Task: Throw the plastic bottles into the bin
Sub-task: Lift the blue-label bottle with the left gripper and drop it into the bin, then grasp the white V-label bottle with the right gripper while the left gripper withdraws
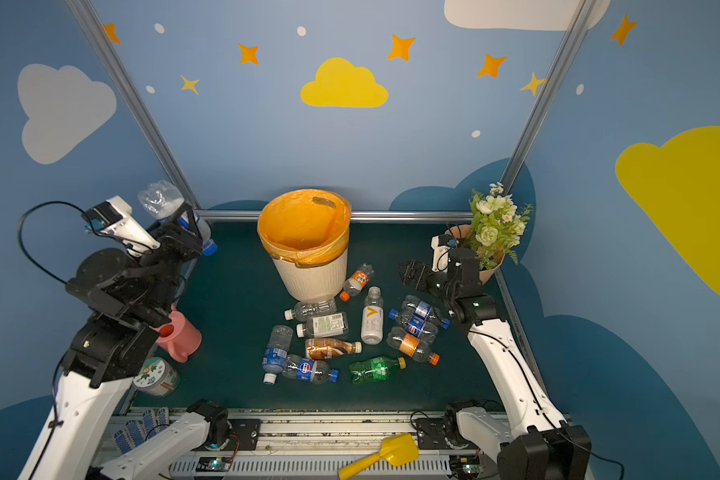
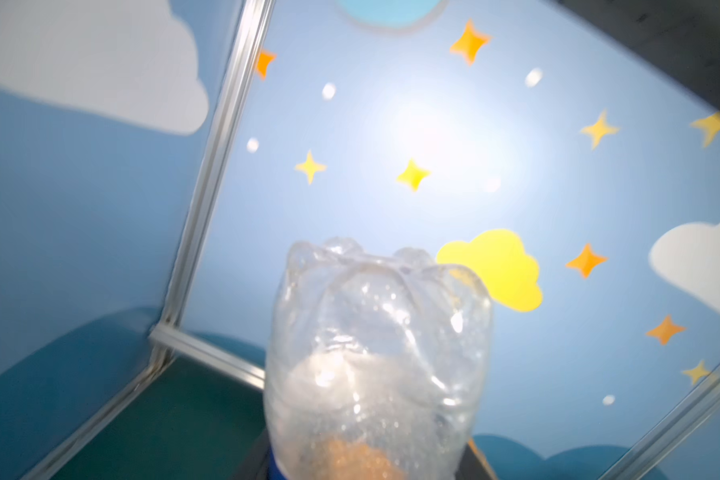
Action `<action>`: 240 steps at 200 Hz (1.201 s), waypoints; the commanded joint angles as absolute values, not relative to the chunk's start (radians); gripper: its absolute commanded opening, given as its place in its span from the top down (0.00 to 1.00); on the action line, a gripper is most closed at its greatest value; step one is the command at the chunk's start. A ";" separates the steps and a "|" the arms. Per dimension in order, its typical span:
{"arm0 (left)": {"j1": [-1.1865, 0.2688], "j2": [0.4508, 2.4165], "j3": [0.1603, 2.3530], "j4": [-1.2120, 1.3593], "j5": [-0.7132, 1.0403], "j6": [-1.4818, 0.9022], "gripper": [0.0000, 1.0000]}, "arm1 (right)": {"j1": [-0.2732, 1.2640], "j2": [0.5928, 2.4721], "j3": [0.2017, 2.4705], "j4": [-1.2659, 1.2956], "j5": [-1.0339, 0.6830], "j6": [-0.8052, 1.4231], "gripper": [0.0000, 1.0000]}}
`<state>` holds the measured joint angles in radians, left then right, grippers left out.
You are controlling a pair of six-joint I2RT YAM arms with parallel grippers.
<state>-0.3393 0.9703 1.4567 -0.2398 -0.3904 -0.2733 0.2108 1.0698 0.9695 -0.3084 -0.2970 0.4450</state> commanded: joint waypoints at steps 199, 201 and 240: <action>-0.512 1.006 1.324 -0.241 -0.418 -0.147 0.00 | 0.206 1.019 0.945 -0.421 -0.243 0.428 0.05; -0.512 0.994 1.314 -0.242 -0.423 -0.148 0.00 | 0.207 1.020 0.945 -0.420 -0.244 0.430 0.05; -0.508 0.809 1.155 -0.306 -0.583 -0.190 0.00 | 0.252 1.100 0.968 -0.424 -0.263 0.463 0.10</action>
